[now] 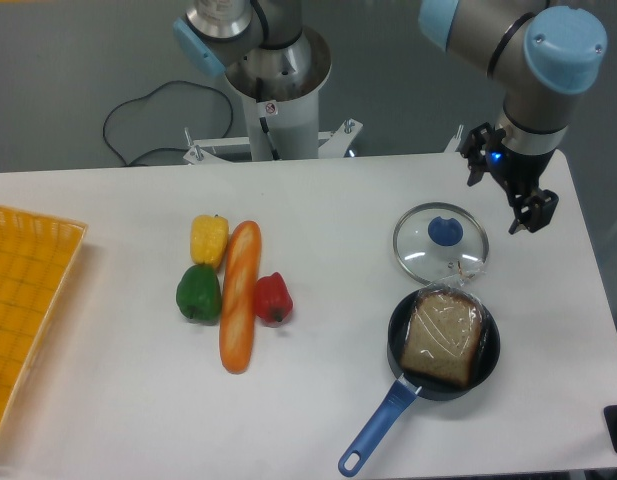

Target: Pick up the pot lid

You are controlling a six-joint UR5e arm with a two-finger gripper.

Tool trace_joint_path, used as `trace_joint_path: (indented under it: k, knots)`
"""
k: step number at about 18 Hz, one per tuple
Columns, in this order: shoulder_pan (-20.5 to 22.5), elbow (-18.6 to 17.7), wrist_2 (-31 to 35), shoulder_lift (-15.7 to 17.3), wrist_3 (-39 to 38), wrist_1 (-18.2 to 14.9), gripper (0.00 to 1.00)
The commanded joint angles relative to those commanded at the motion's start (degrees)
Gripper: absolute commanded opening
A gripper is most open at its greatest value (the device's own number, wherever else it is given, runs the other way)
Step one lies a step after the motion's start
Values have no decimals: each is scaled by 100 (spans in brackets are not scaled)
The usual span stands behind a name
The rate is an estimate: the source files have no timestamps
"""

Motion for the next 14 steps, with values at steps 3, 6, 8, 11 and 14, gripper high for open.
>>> trace_joint_path:
  k: [3,6,8,11,14]
  knots:
    - [0,0,-9,0,0,0,100]
    - [-17,-78,52,52,96,44,100]
    - [9,-123,26,79,395,70,100]
    - [9,-202,79,79,352,97,100]
    - [262,-605,18,123,351,227,100]
